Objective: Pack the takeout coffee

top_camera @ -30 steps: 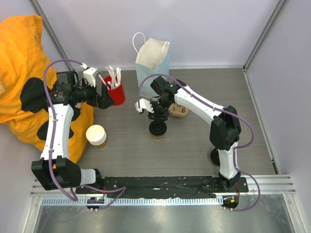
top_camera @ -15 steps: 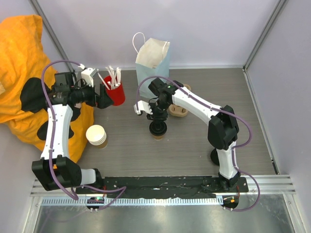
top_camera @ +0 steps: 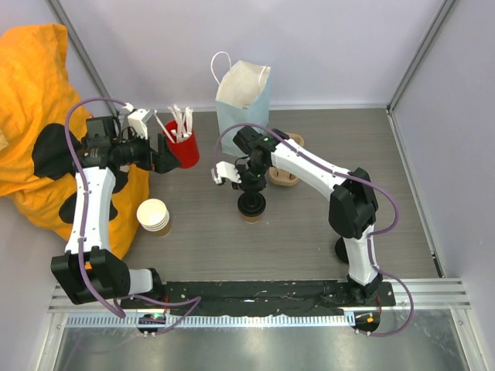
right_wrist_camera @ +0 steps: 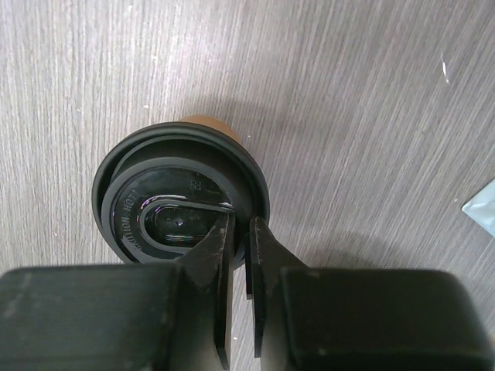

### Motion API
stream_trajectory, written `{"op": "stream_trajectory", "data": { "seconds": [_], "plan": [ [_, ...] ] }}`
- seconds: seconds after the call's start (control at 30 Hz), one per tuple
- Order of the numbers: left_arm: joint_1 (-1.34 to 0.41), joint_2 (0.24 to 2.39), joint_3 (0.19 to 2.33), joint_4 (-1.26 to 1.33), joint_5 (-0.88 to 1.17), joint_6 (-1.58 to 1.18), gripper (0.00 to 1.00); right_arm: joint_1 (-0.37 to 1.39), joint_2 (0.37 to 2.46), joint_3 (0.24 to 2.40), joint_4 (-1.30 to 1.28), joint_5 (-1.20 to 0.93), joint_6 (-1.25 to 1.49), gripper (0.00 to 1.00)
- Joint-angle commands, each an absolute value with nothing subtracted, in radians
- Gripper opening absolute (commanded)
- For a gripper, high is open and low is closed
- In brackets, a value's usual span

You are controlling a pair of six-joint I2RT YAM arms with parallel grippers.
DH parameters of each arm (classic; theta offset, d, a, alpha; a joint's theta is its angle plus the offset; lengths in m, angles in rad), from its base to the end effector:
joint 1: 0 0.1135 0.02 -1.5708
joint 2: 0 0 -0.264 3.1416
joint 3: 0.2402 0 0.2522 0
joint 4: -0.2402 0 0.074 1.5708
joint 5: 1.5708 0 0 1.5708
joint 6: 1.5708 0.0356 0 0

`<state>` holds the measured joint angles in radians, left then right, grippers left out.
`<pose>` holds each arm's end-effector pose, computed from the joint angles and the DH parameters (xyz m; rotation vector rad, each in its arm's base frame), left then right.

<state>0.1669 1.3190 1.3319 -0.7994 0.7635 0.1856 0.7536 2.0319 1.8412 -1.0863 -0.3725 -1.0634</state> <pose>0.2692 0.0204 0.3617 0.3788 2.1564 -0.6970 0.2977 0.2971 0.2598 -2.2250 1.6374 0.4511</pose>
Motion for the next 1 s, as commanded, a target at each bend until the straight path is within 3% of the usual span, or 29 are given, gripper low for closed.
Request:
{"op": "stream_trajectory", "data": {
  "seconds": [0.0,0.97],
  "plan": [
    [0.175,1.285,1.331,-0.755,0.799,0.17,1.0,0.764,2.043,1.901,-1.101,-0.321,-1.016,0.02],
    [0.184,1.298,1.331,-0.68,0.796,0.086,1.0,0.729,1.997,2.075,-1.144,-0.196,-0.609,0.01]
  ]
}}
